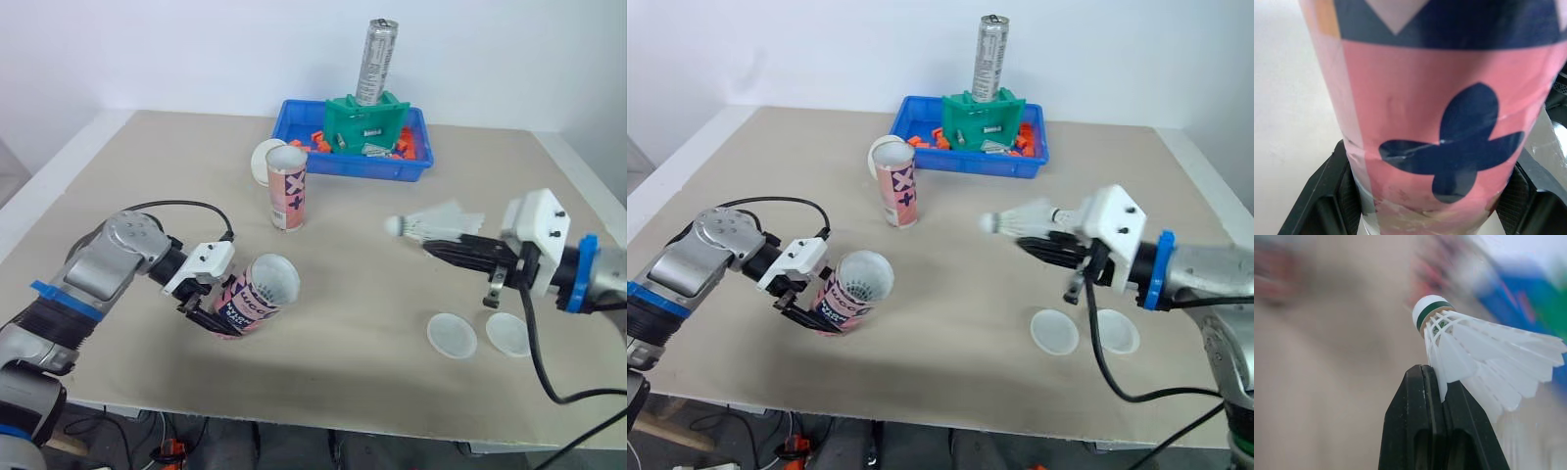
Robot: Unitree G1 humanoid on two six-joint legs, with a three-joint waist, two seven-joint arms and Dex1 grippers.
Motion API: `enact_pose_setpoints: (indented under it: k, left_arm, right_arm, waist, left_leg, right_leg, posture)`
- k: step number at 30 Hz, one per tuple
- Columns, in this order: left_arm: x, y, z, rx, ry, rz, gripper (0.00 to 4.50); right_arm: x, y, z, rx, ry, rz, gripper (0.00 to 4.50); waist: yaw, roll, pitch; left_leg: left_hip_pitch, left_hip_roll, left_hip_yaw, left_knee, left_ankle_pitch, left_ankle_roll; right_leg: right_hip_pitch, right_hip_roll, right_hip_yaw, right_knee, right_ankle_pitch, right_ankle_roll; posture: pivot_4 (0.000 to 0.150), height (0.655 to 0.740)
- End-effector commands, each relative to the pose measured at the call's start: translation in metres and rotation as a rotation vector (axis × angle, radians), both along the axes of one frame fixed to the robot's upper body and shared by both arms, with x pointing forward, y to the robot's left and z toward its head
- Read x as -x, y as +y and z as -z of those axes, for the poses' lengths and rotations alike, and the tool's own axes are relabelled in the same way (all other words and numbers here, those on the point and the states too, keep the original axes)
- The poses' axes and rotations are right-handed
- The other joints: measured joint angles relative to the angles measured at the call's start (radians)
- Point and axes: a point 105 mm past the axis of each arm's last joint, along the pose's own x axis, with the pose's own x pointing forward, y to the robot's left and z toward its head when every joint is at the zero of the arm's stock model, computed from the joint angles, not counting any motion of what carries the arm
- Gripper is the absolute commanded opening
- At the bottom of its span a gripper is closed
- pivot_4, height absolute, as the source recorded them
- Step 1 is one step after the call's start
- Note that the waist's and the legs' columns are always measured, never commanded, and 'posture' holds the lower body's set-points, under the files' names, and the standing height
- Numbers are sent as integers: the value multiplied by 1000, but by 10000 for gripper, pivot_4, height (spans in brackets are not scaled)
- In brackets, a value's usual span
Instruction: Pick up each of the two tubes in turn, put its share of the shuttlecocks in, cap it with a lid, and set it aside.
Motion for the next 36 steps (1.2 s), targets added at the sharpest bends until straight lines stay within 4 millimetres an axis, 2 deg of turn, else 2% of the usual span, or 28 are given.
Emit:
enact_pose_setpoints:
  k: [1, 4, 8, 18, 22, 25, 27, 28, 31, 34, 36]
  left_arm:
    - [-4, 0, -5, -4, -28, 2, 32396]
    - [-5, 0, -6, -3, -31, 3, 32396]
    - [-5, 0, -8, -1, -35, 0, 32396]
    - [-3, 2, -8, -3, -31, -5, 32396]
    - [-3, 2, -8, -4, -31, -4, 32396]
    - [-3, 2, -8, -4, -31, -3, 32396]
    - [-2, 2, -8, -5, -32, -2, 32396]
    - [-2, 2, -7, -6, -33, -1, 32396]
    - [-2, 2, -7, -7, -32, -1, 32396]
    - [-2, 2, -6, -7, -32, 0, 32396]
    - [-2, 2, -6, -8, -32, 0, 32396]
  right_arm:
    - [8, 24, -7, 88, -51, -153, 840]
    - [3, 43, -16, 139, -118, -246, 840]
    - [-4, 70, -12, 212, -171, -362, 840]
    - [-9, 100, -6, 254, -183, -509, 840]
    - [-6, 103, -6, 243, -132, -551, 13188]
    - [-5, 101, -12, 202, -89, -561, 28420]
    - [3, 98, -22, 130, -1, -591, 36058]
    - [6, 96, -27, 91, 31, -605, 36058]
    - [-3, 97, -40, -24, 49, -552, 36058]
    - [-10, 99, -38, -35, 73, -511, 36058]
    - [-12, 100, -32, -25, 98, -494, 30871]
  waist:
    - [1, -1, 0]
    - [1, -1, 1]
    - [0, -1, 1]
    - [0, -1, 1]
    - [0, -1, 1]
    - [0, -1, 1]
    - [0, -1, 1]
    - [0, -1, 1]
    - [0, -1, 1]
    - [0, -1, 1]
    - [0, -1, 1]
  left_leg:
    - [-1, 0, 0, 0, 0, 0]
    - [-5, -1, 3, 0, 0, 0]
    - [-5, -1, 3, 0, 0, 0]
    - [-5, 0, 2, -1, 0, 0]
    - [-5, 0, 2, -1, 0, 0]
    - [-5, 0, 2, -1, 0, 0]
    - [-5, 0, 2, -1, 0, 0]
    - [-5, 0, 2, -1, 0, 0]
    - [-5, 0, 2, -1, 0, 0]
    - [-4, 0, 2, -1, 0, 0]
    - [-5, 0, 2, -1, 0, 0]
  right_leg:
    - [0, 0, 0, 0, 0, 0]
    - [-4, -2, 1, -1, 0, 0]
    - [-4, -2, 1, -1, -1, 0]
    - [-6, 0, 0, 2, -2, -1]
    - [-7, 0, 0, 2, -2, -1]
    - [-6, 0, 0, 2, -2, -1]
    - [-6, 0, 0, 2, -2, -1]
    - [-6, 0, 0, 2, -2, -2]
    - [-6, 0, 0, 2, -1, -2]
    - [-6, 0, 0, 2, -1, -2]
    - [-6, 0, 0, 2, -1, -2]
  posture:
    - [1500, 7275]
    - [1500, 7275]
    - [1500, 7275]
    - [1500, 7275]
    - [1500, 7275]
    - [1500, 7275]
    - [1500, 7275]
    - [1500, 7275]
    - [1500, 7275]
    - [1500, 7275]
    - [1500, 7275]
